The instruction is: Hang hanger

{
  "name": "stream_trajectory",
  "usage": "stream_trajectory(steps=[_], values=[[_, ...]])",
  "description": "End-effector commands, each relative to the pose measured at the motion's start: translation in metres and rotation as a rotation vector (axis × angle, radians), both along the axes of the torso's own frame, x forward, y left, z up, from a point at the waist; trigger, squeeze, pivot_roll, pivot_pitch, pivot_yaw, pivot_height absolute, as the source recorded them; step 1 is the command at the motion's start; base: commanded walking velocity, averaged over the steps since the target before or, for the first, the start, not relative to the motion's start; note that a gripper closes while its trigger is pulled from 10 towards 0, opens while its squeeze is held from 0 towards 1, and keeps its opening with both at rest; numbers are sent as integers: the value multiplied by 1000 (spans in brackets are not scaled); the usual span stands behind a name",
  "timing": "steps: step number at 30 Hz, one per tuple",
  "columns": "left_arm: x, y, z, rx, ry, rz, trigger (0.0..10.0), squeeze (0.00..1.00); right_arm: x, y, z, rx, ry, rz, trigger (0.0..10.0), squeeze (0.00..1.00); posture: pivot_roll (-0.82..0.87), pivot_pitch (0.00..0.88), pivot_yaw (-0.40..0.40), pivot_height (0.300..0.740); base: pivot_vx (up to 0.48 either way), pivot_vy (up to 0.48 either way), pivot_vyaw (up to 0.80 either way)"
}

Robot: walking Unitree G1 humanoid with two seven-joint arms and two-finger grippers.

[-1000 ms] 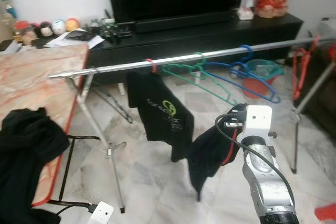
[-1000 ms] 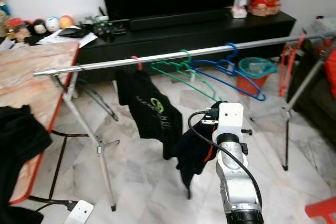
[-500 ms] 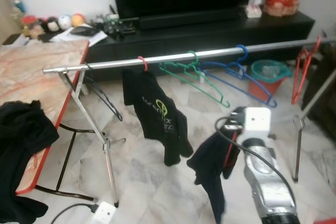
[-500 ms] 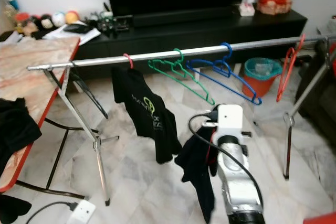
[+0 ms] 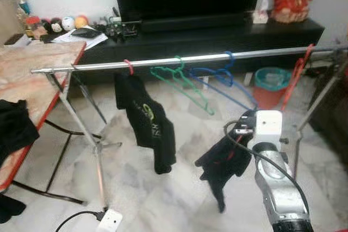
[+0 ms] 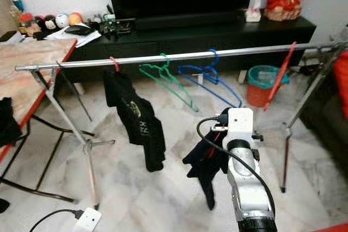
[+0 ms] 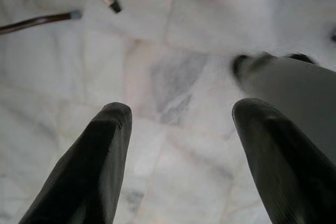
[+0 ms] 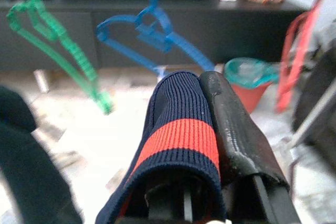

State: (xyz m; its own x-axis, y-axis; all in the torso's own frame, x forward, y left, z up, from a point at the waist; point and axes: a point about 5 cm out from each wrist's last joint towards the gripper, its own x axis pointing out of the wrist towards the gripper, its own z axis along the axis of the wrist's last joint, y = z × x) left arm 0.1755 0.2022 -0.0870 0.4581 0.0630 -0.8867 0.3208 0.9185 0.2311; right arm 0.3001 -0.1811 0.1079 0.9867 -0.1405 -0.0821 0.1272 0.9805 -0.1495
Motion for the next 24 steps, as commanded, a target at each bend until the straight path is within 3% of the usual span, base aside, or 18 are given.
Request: stream_trajectory(steps=[1,24], values=[[-6,9,-1,26,25,7,10000,0,3,10,5,13,-21,32,10000,0,-188,0,61,740,0,-341,0],[-5,8,-1,24,19,16,10000,0,4,12,0,7,6,64,10000,0,-184,0,59,740,0,-342,0]])
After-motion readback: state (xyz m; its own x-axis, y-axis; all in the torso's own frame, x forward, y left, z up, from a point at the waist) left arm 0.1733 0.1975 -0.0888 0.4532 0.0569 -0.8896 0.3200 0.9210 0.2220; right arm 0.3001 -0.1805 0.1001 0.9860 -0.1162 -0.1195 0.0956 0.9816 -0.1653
